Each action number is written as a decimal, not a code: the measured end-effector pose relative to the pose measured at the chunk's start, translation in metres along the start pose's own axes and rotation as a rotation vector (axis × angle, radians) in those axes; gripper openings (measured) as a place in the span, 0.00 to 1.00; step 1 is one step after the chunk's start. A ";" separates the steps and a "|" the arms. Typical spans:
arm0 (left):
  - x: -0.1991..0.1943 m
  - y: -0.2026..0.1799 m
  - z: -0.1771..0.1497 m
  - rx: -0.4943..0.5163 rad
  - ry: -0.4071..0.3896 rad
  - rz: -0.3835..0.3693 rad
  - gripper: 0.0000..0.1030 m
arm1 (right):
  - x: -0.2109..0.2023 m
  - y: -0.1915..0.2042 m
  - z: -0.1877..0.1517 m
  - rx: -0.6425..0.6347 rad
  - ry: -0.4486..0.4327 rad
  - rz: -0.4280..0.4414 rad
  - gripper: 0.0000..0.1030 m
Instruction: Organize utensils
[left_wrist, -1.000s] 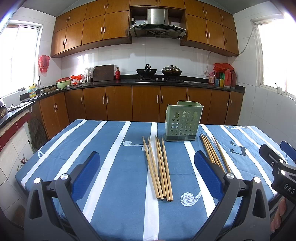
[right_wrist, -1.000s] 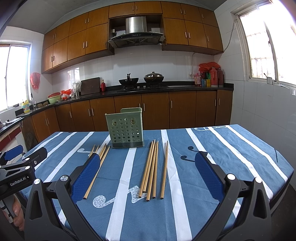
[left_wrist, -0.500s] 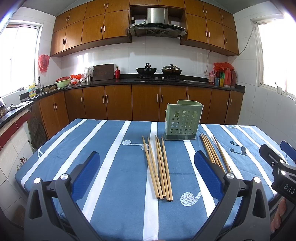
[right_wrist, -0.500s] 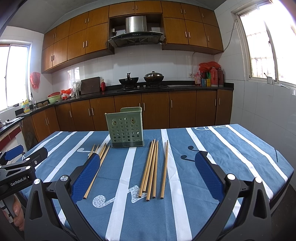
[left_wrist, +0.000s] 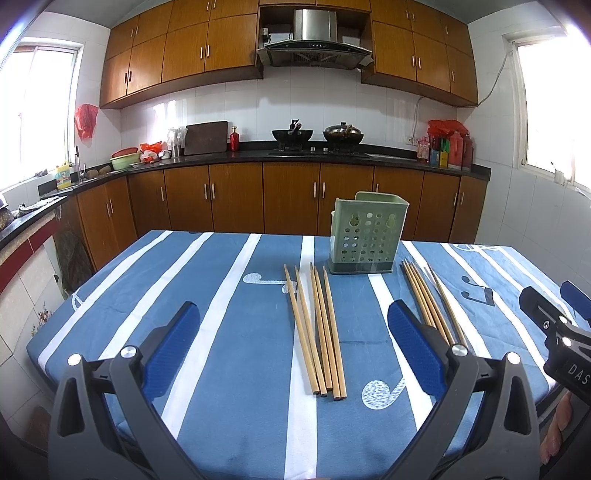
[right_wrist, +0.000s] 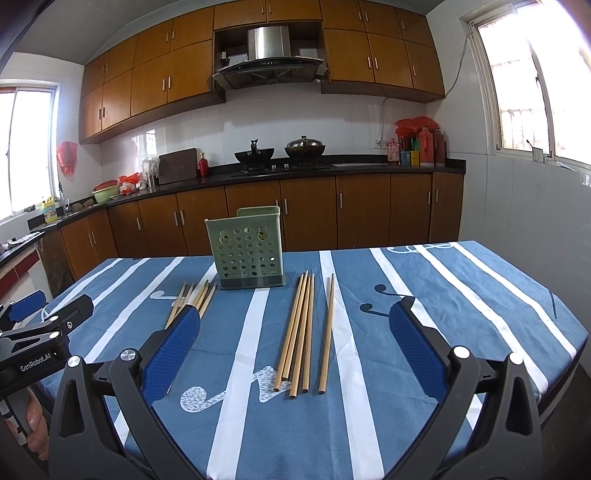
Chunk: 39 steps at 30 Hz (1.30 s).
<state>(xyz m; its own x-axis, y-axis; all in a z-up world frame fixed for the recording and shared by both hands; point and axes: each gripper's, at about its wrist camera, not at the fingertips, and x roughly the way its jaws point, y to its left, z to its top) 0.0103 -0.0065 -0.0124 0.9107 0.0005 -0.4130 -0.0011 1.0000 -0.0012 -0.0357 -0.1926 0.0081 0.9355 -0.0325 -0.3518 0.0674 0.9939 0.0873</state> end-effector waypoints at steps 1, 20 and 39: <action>0.002 0.000 0.000 0.000 0.005 0.001 0.96 | 0.002 -0.001 -0.003 0.001 0.005 0.000 0.98; 0.058 0.023 -0.006 -0.037 0.154 0.011 0.96 | 0.107 -0.034 -0.008 0.074 0.330 -0.042 0.44; 0.168 0.018 -0.021 -0.016 0.473 -0.081 0.29 | 0.179 -0.048 -0.040 0.080 0.541 -0.070 0.08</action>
<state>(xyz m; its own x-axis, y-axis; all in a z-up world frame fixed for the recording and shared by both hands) 0.1549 0.0114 -0.1006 0.6205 -0.0820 -0.7799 0.0524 0.9966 -0.0630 0.1143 -0.2420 -0.0959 0.6178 -0.0189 -0.7861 0.1690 0.9795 0.1093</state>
